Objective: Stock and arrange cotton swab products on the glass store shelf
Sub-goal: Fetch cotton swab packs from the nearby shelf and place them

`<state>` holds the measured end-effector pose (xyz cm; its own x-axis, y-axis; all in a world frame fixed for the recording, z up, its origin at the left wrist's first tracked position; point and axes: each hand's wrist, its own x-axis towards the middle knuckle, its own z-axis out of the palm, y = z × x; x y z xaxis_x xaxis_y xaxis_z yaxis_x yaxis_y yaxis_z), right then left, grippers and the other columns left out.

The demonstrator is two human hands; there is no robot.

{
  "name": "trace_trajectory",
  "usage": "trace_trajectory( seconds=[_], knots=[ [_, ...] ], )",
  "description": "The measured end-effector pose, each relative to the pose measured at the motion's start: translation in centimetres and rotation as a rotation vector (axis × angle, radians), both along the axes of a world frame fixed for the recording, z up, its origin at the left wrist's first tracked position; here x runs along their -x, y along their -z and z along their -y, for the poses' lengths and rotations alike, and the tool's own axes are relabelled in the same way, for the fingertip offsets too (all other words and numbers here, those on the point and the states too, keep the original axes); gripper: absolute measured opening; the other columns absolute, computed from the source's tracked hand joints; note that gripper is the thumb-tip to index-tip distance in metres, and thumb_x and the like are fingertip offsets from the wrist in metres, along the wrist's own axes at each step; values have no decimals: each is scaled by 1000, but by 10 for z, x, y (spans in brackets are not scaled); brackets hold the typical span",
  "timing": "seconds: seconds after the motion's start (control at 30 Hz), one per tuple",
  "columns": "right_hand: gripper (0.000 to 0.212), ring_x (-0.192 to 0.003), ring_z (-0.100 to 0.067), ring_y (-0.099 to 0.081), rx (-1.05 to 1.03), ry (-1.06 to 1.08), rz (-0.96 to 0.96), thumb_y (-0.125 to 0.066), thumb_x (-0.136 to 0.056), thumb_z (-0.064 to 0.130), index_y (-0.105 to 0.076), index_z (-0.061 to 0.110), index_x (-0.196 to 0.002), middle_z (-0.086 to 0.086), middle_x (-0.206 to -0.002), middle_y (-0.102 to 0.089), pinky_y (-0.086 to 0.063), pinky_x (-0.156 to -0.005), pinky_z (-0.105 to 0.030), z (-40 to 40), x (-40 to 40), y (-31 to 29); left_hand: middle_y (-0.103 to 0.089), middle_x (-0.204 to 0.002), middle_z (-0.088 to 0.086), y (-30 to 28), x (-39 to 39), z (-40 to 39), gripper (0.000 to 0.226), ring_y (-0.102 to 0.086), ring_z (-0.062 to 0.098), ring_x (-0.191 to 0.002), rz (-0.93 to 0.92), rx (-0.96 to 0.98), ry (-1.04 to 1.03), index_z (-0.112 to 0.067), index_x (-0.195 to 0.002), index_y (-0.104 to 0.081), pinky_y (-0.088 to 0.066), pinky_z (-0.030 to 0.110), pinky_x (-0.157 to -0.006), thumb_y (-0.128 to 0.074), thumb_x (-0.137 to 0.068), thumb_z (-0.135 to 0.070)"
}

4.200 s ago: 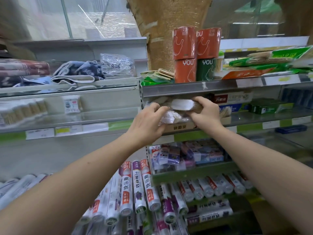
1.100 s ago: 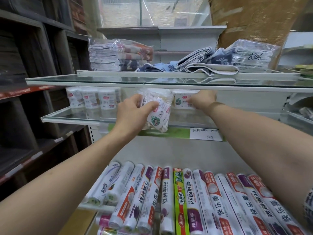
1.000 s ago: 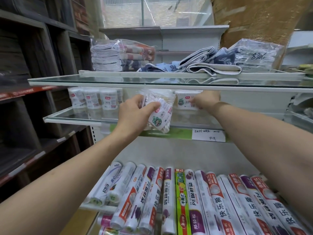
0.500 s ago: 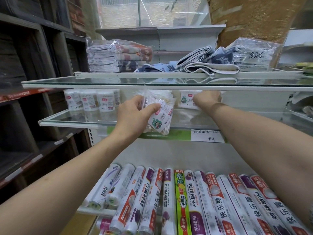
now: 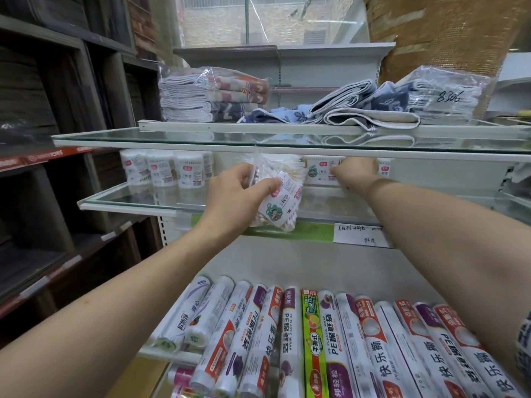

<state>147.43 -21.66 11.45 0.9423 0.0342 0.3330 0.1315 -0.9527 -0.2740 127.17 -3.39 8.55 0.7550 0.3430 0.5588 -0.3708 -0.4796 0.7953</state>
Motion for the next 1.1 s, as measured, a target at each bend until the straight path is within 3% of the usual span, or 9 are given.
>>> trace_trajectory(
  seconds=[0.1,0.17,0.3,0.47,0.6,0.83,0.93,1.0,1.1],
  knots=[
    [29,-102,-31,-62,-23,-33,3,-43,-100,30,-60,14,-84,-12,-92,-63,-42,-77,-32,1,1,2,-45,-61,-5,0,2,-2,43,-71,37,-82,-1,-5,9,-29,-50,-44,-41,45,-53,-78,-70,-46],
    [31,-93,-29,-64,-35,-51,-5,-43,-98,30,-60,13,-79,-11,-87,-65,-41,-66,-30,3,4,3,-38,-60,-6,0,3,-3,51,-71,34,-77,0,2,22,-28,-51,-37,-35,41,-54,-80,-74,-40],
    [31,-93,-31,-62,-49,-77,9,-51,-94,41,-65,15,-86,-11,-90,-66,-47,-75,-32,9,19,0,-51,-68,2,0,3,-4,48,-76,23,-82,-33,38,62,-26,-54,-39,-40,42,-57,-80,-79,-35],
    [38,-99,-28,-60,-85,-79,28,-54,-92,54,-68,20,-92,-7,-99,-68,-45,-78,-32,17,40,-3,-63,-57,-12,-2,2,6,42,-75,30,-82,-106,108,128,-31,-48,-58,-49,39,-62,-79,-84,-33],
    [38,-81,-14,-58,-465,-204,-43,-60,-89,58,-63,22,-77,7,-81,-65,-48,-87,-33,25,71,-7,-78,-81,5,-3,6,23,26,-76,29,-82,-180,185,253,-20,-68,-71,-59,55,-85,-74,-91,-31],
    [37,-81,-18,-59,-831,-468,-241,-56,-97,47,-75,16,-93,-2,-88,-71,-43,-61,-27,49,118,-4,-79,-90,6,-4,5,50,30,-76,25,-89,-293,275,391,-9,-95,-77,-56,41,-92,-72,-93,-38],
    [37,-79,-16,-59,-861,-576,-346,-59,-96,44,-75,11,-103,-3,-87,-70,-43,-64,-28,66,130,-1,-79,-89,3,-1,1,59,32,-76,24,-88,-287,224,392,-9,-100,-76,-60,42,-88,-77,-88,-39],
    [35,-83,-21,-59,-856,-638,-383,-69,-91,32,-72,4,-112,-11,-95,-71,-47,-69,-31,77,137,0,-79,-89,3,-2,-2,65,38,-77,20,-81,-291,235,386,-9,-108,-72,-61,36,-73,-79,-86,-39],
    [33,-96,-28,-67,-860,-657,-444,-73,-86,12,-68,-2,-116,-19,-112,-72,-52,-90,-43,89,140,-3,-79,-95,5,-4,-7,74,53,-77,21,-80,-298,314,357,-9,-117,-65,-62,36,-71,-83,-81,-44]
  ],
)
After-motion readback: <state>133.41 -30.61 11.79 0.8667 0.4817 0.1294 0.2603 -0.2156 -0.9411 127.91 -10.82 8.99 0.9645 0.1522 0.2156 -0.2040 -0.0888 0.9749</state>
